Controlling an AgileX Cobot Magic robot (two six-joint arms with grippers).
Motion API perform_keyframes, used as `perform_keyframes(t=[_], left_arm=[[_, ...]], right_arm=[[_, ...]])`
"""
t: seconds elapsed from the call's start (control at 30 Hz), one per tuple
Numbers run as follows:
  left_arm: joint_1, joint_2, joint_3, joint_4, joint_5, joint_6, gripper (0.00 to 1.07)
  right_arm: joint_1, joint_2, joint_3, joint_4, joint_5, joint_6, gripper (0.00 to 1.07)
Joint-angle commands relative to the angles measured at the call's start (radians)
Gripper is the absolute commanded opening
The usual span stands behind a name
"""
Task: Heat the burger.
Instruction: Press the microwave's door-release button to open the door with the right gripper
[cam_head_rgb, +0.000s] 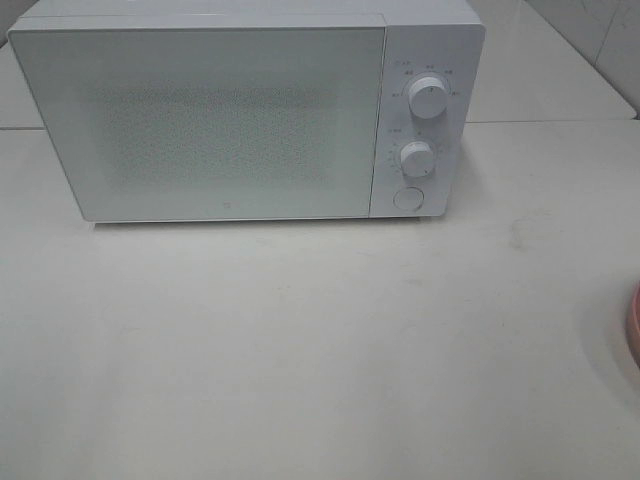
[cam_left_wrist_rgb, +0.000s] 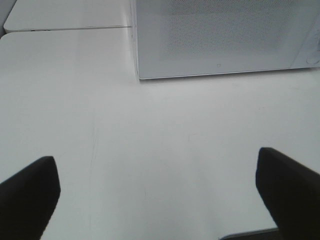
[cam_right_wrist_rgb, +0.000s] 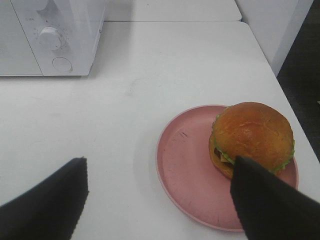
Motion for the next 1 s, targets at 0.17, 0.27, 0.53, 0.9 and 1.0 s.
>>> perform_keyframes(t=[0.17, 0.27, 0.53, 0.9, 1.0], left_arm=[[0.003, -0.023, 0.005, -0.005, -0.001, -0.001, 1.00], [0.003, -0.023, 0.005, -0.005, -0.001, -0.001, 1.00], [0.003, -0.023, 0.005, -0.005, -0.001, -0.001, 1.00], [0.003, -0.023, 0.005, -0.005, -0.001, -0.001, 1.00], [0.003, -0.023, 0.005, -0.005, -0.001, -0.001, 1.00]], right_arm=[[-0.006, -0.032, -0.001, -0.002, -0.001, 0.003, 0.76], [-0.006, -0.032, -0.001, -0.002, -0.001, 0.003, 0.76], [-0.006, -0.031, -0.012, 0.008, -0.010, 0.005, 0.76], [-0.006, 0.120, -0.044, 0.024, -0.098, 0.007, 0.76], [-0.006, 0.167, -0.044, 0.023, -0.131, 0.007, 0.76]])
